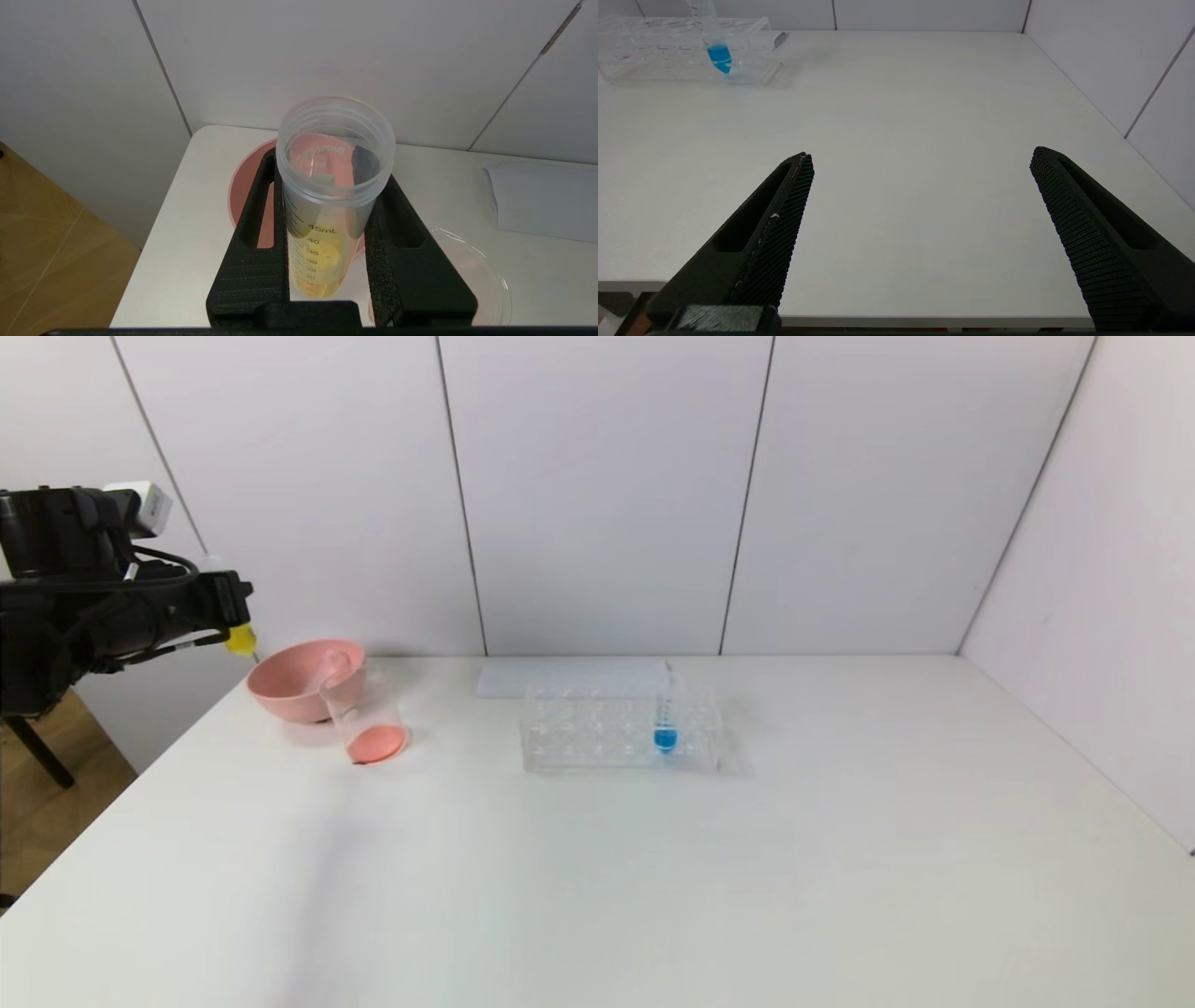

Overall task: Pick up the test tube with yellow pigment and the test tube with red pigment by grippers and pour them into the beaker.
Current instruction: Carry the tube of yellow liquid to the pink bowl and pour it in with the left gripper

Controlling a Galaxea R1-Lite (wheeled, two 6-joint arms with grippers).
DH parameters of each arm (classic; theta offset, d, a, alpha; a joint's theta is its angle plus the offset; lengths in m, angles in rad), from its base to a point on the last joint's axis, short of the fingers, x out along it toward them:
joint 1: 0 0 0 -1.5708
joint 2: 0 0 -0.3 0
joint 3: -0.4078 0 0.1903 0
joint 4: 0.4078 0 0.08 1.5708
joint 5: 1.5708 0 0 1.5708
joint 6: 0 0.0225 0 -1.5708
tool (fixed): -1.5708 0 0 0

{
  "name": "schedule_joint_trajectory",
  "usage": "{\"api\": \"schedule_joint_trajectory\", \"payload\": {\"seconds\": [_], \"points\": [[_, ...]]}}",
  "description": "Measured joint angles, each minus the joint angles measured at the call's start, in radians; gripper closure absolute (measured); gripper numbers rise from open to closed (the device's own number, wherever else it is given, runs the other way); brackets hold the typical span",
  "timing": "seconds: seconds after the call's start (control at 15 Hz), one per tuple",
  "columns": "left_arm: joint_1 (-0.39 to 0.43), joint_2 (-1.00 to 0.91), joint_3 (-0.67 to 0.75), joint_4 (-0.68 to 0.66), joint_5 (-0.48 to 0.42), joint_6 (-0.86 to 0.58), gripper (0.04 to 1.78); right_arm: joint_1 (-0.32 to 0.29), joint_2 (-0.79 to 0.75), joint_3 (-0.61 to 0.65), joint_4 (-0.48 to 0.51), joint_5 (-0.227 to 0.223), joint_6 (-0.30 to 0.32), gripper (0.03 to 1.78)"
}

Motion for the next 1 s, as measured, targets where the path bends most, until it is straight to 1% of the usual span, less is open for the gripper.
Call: {"api": "schedule_joint_trajectory", "payload": {"seconds": [0.27, 0.67, 1.0], "points": [[0.019, 0.024, 0.003, -0.013, -0.042, 0.019, 1.35, 0.0, 0.0, 0.0, 0.0, 0.0, 0.0, 0.11], [0.033, 0.044, -0.002, -0.014, -0.054, 0.094, 1.35, 0.0, 0.0, 0.0, 0.0, 0.0, 0.0, 0.11], [0.035, 0.069, -0.011, -0.015, -0.062, 0.095, 1.35, 0.0, 0.0, 0.0, 0.0, 0.0, 0.0, 0.11]]}}
